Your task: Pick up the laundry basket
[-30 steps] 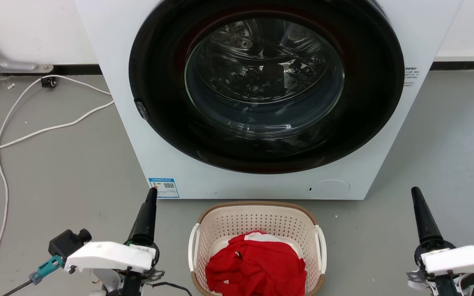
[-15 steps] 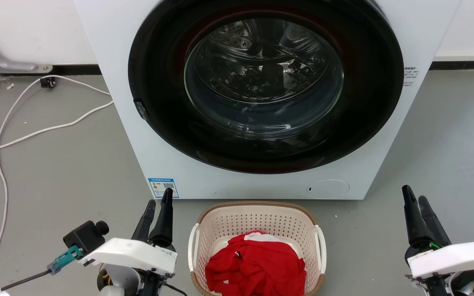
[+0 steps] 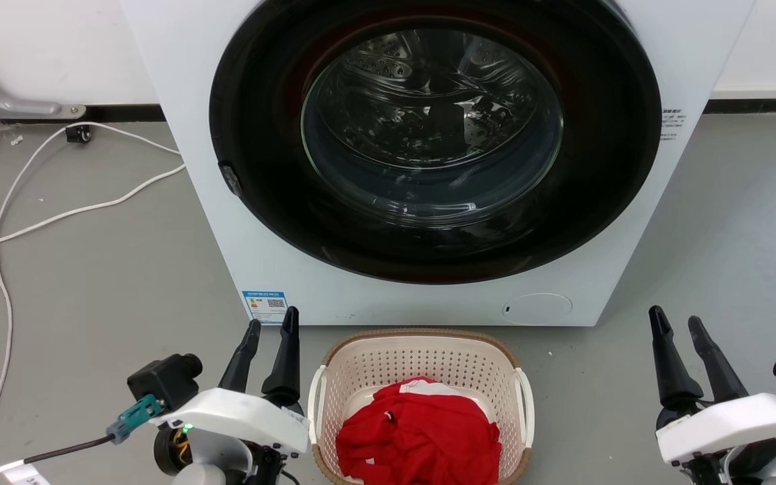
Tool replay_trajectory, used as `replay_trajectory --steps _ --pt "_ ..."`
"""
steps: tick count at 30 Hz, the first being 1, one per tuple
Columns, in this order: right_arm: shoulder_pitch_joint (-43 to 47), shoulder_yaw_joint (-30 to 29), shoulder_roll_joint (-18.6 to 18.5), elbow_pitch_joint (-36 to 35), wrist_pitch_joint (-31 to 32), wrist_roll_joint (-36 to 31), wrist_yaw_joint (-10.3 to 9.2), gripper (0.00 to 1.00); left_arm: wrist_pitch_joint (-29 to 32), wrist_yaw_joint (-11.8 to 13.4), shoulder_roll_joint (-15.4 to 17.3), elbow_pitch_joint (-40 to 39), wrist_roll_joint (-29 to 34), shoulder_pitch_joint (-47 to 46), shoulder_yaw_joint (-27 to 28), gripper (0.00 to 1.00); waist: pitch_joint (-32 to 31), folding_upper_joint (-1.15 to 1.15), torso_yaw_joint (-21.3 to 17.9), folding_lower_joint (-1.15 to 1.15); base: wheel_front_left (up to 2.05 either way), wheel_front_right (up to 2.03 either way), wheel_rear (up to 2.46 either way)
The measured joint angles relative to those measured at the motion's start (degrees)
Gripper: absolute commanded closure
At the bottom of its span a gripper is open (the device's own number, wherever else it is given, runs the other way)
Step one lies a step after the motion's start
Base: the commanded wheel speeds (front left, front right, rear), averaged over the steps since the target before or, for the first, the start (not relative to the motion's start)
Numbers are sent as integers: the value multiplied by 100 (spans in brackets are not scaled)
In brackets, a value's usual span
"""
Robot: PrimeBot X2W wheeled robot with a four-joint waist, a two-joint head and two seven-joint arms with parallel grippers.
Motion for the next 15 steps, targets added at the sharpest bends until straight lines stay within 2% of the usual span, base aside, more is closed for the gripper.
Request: replay_trajectory --steps 15 --pt "62 62 -30 -144 -56 -1036 1 0 -220 87 1 66 966 -10 -231 0 -8 0 -5 0 0 0 0"
